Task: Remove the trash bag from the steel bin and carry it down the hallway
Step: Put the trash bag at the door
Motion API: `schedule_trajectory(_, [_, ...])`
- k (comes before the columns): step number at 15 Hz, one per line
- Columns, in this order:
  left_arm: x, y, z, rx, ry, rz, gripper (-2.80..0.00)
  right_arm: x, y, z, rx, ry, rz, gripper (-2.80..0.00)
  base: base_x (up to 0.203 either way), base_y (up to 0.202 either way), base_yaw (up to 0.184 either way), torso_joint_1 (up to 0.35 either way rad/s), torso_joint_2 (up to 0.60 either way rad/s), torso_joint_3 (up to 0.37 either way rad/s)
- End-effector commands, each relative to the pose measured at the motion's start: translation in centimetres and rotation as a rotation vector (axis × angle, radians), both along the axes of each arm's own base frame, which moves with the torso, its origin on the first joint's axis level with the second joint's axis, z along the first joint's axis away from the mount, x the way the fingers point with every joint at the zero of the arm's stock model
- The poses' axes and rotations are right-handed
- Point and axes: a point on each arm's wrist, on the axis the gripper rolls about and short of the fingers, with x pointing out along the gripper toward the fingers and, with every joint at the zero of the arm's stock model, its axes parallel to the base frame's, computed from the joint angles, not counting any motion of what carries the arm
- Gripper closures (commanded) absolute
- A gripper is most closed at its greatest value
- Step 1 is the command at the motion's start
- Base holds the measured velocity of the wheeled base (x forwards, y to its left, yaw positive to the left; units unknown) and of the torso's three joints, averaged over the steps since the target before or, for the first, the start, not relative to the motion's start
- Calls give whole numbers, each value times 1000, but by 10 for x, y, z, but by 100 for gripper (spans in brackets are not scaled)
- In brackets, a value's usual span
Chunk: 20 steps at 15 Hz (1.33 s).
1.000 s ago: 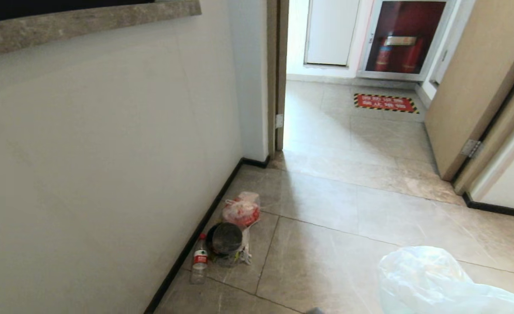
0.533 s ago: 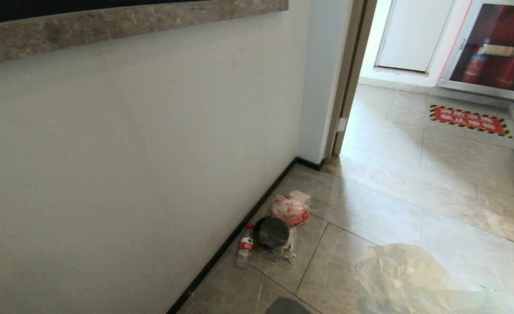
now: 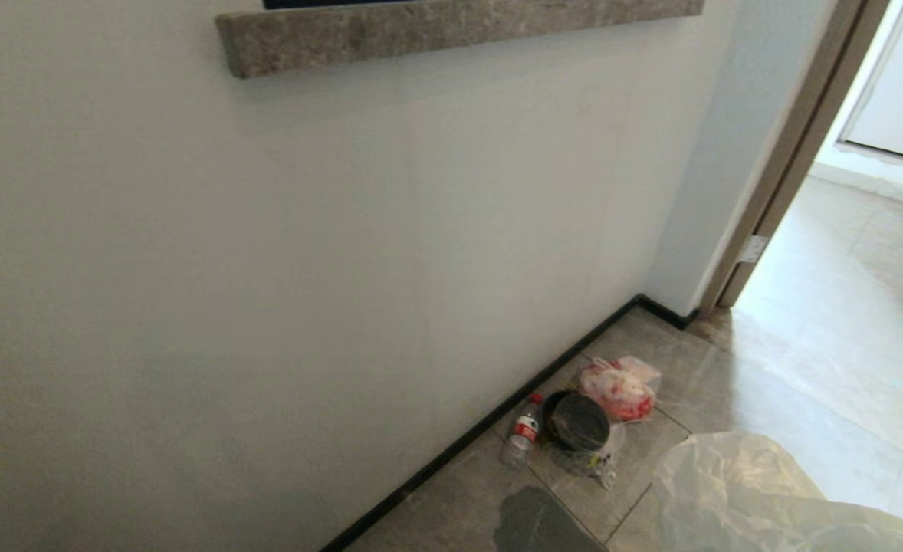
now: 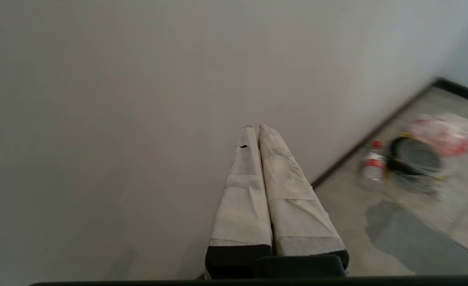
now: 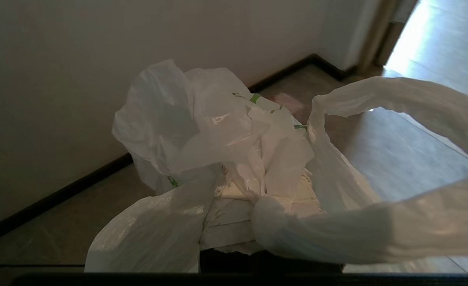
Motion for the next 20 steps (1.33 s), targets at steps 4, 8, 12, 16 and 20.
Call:
schedule_trajectory(4, [0, 0, 0, -1, -1, 1, 0, 0, 0, 0, -1, 1, 0, 0, 0, -7, 172, 3, 2, 3])
schedule_trajectory(8, [0, 0, 0, -1, -1, 0, 0, 0, 0, 0, -1, 1, 0, 0, 1, -10, 172, 2, 3, 0])
schedule_trajectory(12, [0, 0, 0, -1, -2, 1, 0, 0, 0, 0, -1, 2, 0, 0, 0, -8, 174, 2, 2, 2])
schedule_trajectory(16, [0, 0, 0, -1, -1, 1, 0, 0, 0, 0, -1, 1, 0, 0, 0, -11, 173, 4, 1, 3])
schedule_trajectory(20, [0, 0, 0, -1, -1, 1, 0, 0, 0, -1, 1, 4, 2, 0, 1, -12, 168, 2, 0, 3])
